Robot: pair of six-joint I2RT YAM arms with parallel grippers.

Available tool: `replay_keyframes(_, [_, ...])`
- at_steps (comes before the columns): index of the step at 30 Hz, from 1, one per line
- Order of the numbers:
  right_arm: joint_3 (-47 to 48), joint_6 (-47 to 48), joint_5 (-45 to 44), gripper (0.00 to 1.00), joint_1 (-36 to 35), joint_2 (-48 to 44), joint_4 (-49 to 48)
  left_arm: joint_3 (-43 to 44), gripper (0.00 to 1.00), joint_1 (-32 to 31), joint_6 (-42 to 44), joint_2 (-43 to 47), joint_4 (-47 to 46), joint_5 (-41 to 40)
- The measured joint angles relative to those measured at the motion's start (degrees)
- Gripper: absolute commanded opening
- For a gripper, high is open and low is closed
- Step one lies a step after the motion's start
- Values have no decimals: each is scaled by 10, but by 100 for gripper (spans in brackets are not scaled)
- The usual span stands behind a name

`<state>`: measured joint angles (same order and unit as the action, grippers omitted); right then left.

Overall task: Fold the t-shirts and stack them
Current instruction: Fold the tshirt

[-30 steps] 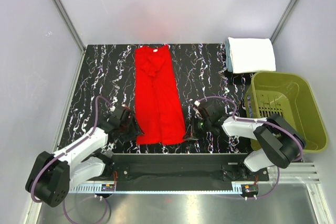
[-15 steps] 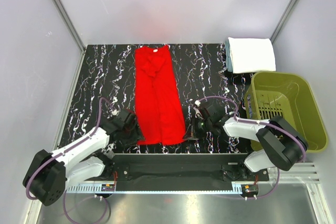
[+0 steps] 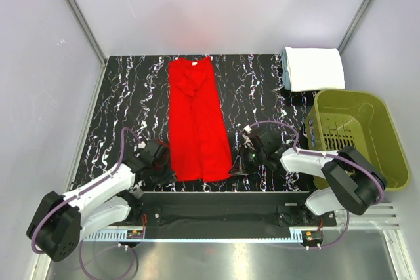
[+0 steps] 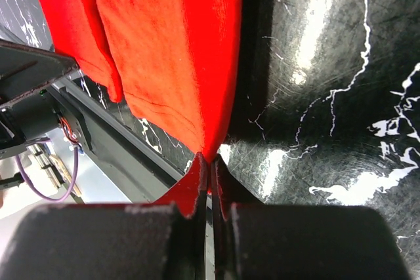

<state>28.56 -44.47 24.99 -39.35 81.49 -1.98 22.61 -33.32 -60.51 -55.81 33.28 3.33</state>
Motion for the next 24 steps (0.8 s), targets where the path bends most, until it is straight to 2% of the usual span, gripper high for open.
replay_keyframes(10, [12,-3,-12,0,0,-14,43,-7,0,0,-5,8,-25,31])
replay_keyframes(17, [86,11,-31,0,0,-12,107,19,0,7,5,-47,-49,53])
replay_keyframes(24, [211,53,-51,0,0,58,168,76,0,87,55,-96,-59,80])
